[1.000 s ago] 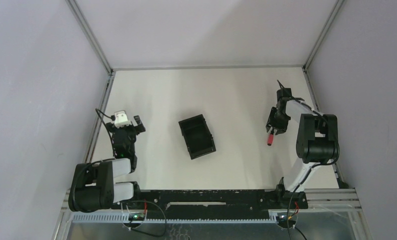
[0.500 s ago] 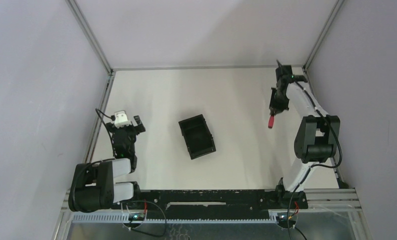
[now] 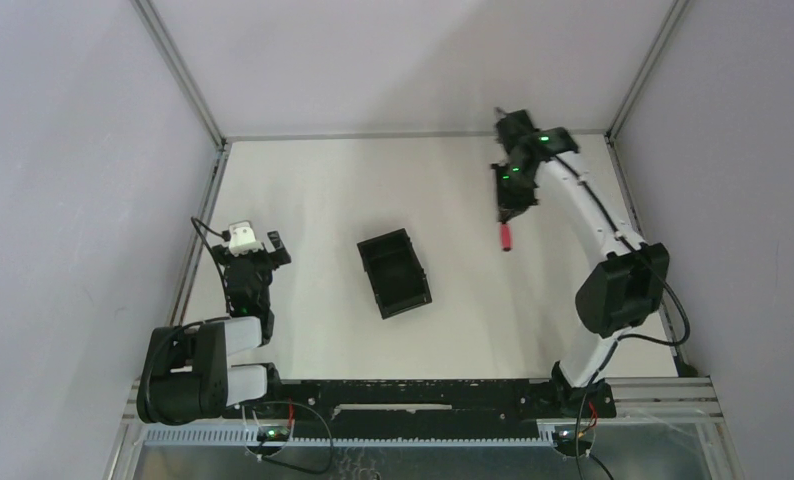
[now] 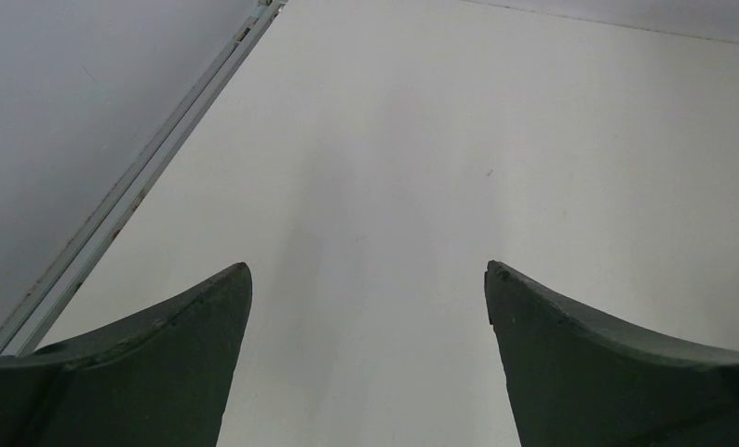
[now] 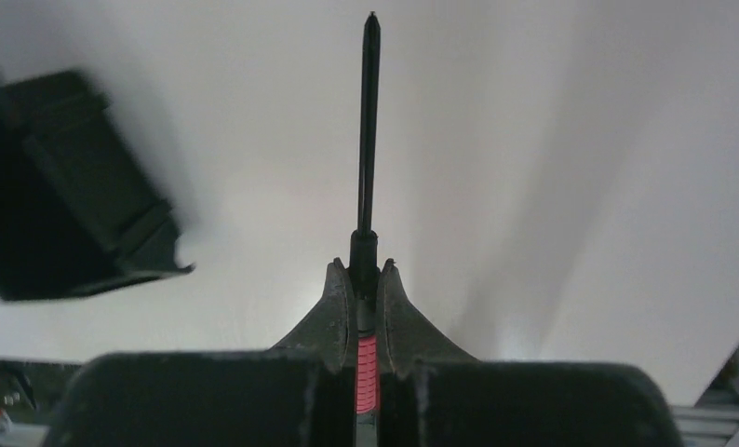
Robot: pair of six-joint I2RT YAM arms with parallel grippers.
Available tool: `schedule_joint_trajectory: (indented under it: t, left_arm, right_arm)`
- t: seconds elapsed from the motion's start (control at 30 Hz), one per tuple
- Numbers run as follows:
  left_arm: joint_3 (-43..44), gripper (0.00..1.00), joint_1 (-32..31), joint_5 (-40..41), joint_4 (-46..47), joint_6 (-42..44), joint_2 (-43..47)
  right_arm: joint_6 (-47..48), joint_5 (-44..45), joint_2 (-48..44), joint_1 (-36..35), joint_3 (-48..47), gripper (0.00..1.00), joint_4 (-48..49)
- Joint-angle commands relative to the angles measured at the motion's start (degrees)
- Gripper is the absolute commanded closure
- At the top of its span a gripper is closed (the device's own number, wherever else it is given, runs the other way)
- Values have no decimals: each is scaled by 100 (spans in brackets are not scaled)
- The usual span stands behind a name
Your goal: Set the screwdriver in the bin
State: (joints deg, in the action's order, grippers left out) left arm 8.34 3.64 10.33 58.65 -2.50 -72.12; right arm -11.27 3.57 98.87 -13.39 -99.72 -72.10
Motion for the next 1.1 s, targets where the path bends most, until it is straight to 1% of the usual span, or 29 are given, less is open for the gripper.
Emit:
schedule_joint_trajectory:
  t: [0.0, 0.13, 0.2, 0.3, 0.4, 0.47, 0.6, 0.67, 0.8, 0.93, 1.0, 1.07]
  left_arm:
    - [267, 0, -26, 14, 199, 101, 3]
    - [265, 0, -30, 19, 200, 105, 5]
    - [269, 0, -30, 21, 200, 101, -2]
    - [271, 0, -30, 14, 199, 103, -3]
    - [265, 0, -30, 16, 199, 101, -1]
    - [267, 0, -28, 18, 200, 101, 2]
    - [265, 0, -29, 13, 199, 104, -3]
    - [265, 0, -27, 15, 199, 101, 4]
    - [272, 0, -28, 16, 199, 101, -3]
    - [267, 0, -30, 22, 199, 101, -4]
    - [273, 0, -30, 18, 197, 102, 1]
    - [266, 0, -27, 19, 199, 101, 1]
  right_arm:
    - [-237, -219, 281, -1408, -580, 100, -5]
    - [-153, -297, 830, -2525, -1323, 100, -6]
    - [-63, -472, 1058, -2884, -1661, 100, 17]
    - [164, -746, 1283, -3243, -1862, 100, 206]
    - [498, -680, 1359, -3516, -1651, 100, 599]
    - [794, -613, 1346, -3649, -1268, 100, 1077]
    - [1106, -536, 1484, -3731, -639, 100, 1791]
    - [1118, -506, 1586, -3732, -411, 100, 2151]
    - [1266, -141, 1944, -3782, -298, 100, 2393]
    - [1268, -104, 2105, -3816, -70, 100, 2577]
    - [1268, -35, 2146, -3827, 9, 92, 2571]
    - [1238, 31, 2137, -3849, 60, 77, 2569]
